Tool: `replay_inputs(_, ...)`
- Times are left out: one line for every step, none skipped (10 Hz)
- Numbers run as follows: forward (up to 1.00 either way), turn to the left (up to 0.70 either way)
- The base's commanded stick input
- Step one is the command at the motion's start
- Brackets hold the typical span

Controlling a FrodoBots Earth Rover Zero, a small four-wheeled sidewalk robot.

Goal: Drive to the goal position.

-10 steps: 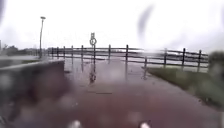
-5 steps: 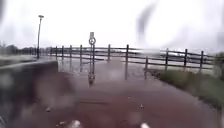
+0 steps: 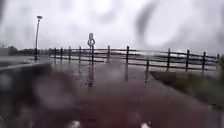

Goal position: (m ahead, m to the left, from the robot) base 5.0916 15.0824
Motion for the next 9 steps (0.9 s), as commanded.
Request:
replay_inputs(0.7,0.35)
replay_inputs(0.7,0.35)
replay_inputs(0.7,0.35)
replay_inputs(0.7,0.35)
replay_inputs(0.7,0.03)
replay_inputs(0.7,0.0)
replay_inputs(0.7,0.0)
replay_inputs(0.7,0.0)
replay_inputs(0.7,0.0)
